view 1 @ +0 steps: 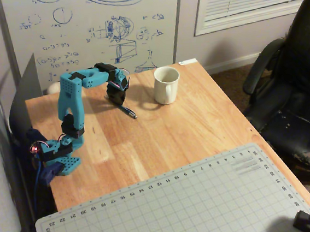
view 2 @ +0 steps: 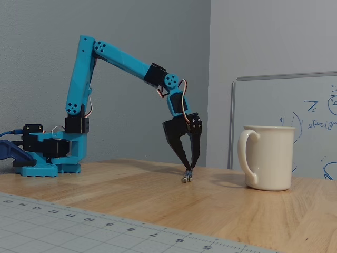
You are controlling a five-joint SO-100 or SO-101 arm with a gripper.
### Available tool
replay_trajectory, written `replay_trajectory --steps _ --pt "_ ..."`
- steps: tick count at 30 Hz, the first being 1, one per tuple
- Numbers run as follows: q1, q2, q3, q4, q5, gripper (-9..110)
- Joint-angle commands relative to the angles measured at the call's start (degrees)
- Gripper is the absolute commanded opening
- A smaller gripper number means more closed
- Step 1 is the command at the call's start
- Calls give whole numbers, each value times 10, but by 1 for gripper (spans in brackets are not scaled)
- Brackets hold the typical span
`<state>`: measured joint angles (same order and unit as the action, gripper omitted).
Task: Touch the pen.
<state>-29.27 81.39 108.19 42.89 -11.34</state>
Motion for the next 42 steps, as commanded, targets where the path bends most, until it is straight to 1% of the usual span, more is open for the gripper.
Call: replay_trajectory --steps 1,12,26,28,35,37,42 --pt "-5 11 -40 -7 0 1" --pt "-5 -5 -49 -8 0 1" --pt "0 18 -40 1 -4 1" --pt "-1 48 -38 28 -1 1" --pt "-1 126 -46 189 -1 1" --pt "0 133 -45 207 -1 1" --pt "2 132 -44 208 -1 1"
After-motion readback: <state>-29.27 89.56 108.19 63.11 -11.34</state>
